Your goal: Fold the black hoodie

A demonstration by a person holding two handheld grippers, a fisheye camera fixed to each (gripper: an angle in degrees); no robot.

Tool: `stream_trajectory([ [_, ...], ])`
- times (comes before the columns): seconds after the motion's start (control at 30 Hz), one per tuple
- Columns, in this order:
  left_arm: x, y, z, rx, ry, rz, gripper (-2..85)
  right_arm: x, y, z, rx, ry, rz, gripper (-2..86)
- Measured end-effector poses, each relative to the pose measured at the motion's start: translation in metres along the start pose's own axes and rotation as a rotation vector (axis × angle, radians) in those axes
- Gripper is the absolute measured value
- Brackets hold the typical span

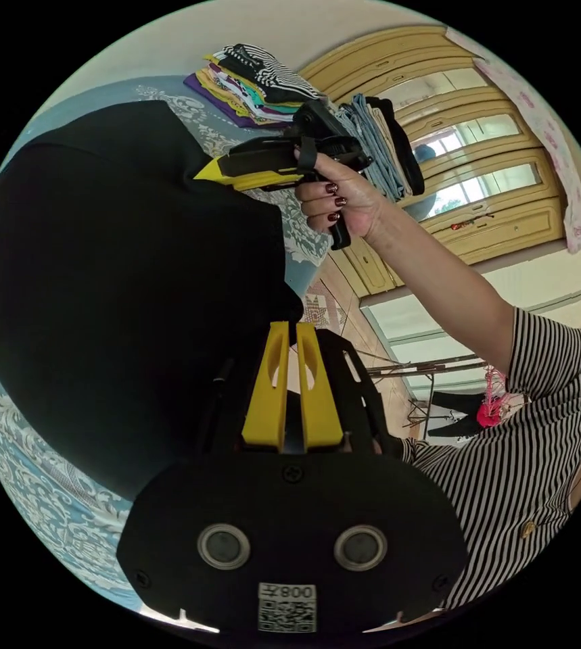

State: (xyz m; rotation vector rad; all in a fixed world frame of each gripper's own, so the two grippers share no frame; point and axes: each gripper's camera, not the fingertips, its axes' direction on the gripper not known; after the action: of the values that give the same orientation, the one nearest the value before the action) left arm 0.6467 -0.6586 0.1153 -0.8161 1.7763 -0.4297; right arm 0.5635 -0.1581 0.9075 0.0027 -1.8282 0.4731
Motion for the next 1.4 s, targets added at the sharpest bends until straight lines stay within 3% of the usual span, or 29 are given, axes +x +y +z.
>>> stream_trajectory([
  [0.2, -0.009, -0.033, 0.037, -0.025, -0.031, -0.047, 2.0, -0.002, 0.026, -0.021, 0.068, -0.037, 0.073, 1.7],
  [0.43, -0.01, -0.06, 0.057, -0.005, -0.062, -0.061, 1.9, -0.076, 0.099, -0.06, 0.29, 0.124, -0.001, 0.2],
  [0.53, -0.006, -0.067, 0.062, 0.02, -0.083, -0.055, 1.8, -0.116, 0.12, -0.025, 0.207, 0.104, -0.105, 0.1],
  [0.63, 0.008, -0.066, 0.051, 0.068, -0.085, -0.025, 1.3, -0.117, 0.119, 0.041, -0.013, 0.278, -0.107, 0.1],
  [0.7, 0.018, -0.058, 0.033, 0.137, -0.079, -0.005, 0.8, -0.099, 0.126, 0.046, 0.036, 0.15, -0.028, 0.0],
  [0.83, 0.013, -0.037, -0.01, 0.332, -0.245, -0.086, 0.3, -0.099, 0.141, 0.048, 0.061, 0.111, -0.04, 0.0],
  [0.9, -0.007, -0.035, -0.005, 0.266, -0.348, -0.142, 0.2, -0.098, 0.147, 0.05, 0.059, 0.086, -0.03, 0.0],
  [1.13, -0.03, -0.041, 0.024, 0.195, -0.374, -0.146, 0.2, -0.119, 0.162, 0.053, 0.068, 0.138, -0.02, 0.0],
  [1.4, -0.031, -0.038, 0.026, 0.225, -0.357, -0.126, 0.1, -0.224, 0.096, 0.072, 0.184, 0.475, -0.267, 0.1],
])
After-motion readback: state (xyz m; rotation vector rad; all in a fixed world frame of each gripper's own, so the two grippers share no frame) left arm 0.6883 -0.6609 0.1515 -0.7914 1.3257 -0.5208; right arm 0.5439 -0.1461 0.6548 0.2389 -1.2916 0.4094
